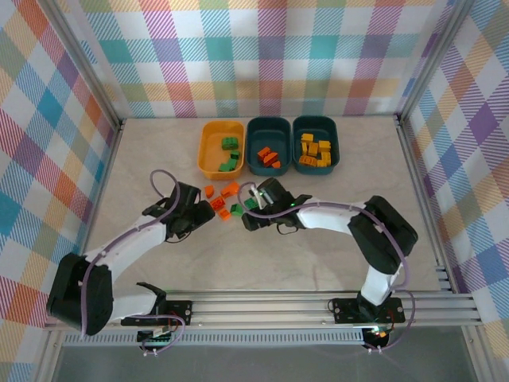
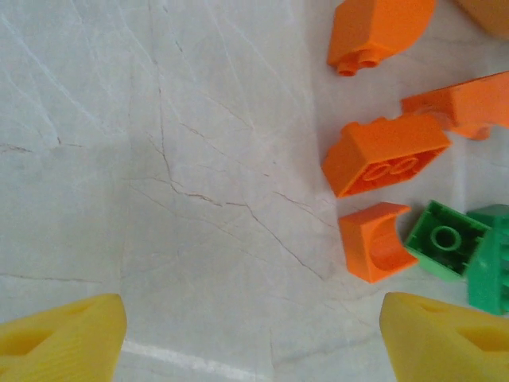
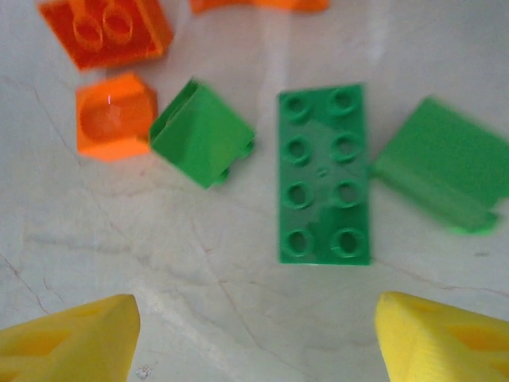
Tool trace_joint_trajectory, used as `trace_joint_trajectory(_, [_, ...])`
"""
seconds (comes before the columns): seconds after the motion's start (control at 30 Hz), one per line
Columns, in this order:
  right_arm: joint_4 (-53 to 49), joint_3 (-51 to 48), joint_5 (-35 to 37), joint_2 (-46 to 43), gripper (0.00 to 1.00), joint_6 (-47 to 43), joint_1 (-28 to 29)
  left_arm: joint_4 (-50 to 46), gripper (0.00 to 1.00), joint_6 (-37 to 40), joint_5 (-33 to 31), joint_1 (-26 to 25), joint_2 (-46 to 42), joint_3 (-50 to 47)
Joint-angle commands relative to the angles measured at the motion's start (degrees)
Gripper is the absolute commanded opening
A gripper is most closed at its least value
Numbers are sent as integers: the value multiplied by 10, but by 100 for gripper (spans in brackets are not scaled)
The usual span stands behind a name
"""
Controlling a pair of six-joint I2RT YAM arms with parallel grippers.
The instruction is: Sort the legos into containers by color
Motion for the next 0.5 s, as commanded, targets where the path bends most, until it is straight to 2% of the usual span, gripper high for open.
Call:
trace_joint_trajectory(0.0, [-37,33,30,34,76,-20,8,-14,85,10,-1,6,-37,-7])
trace_joint_trajectory(0.2, [-64,70,67,83,71,-13,13,-27,88,30,-1,13,-70,0])
trace_joint_trajectory(0.47, [-115,72,127,76,70,14,15,-35,88,42,11,17,-88,-8])
